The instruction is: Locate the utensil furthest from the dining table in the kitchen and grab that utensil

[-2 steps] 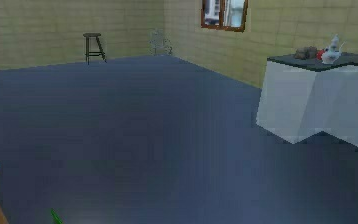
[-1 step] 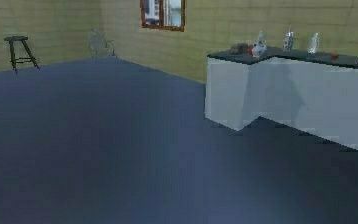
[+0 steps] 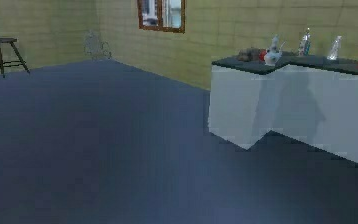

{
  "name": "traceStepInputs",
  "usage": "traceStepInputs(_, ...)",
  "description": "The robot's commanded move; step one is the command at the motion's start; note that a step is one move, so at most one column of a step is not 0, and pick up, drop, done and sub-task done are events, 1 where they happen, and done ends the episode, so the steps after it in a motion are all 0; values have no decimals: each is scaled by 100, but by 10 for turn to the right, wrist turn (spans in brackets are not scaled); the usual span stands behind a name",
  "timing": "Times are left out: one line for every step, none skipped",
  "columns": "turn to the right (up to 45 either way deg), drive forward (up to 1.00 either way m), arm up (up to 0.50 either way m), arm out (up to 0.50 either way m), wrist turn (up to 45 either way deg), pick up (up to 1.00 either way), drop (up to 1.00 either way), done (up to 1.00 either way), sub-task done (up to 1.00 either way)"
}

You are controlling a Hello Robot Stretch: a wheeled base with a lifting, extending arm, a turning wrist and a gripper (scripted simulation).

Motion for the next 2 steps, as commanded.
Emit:
traceStepInputs(-450,0,0,0,0,0,0,0,0)
traceStepInputs(-30,0,0,0,0,0,0,0,0)
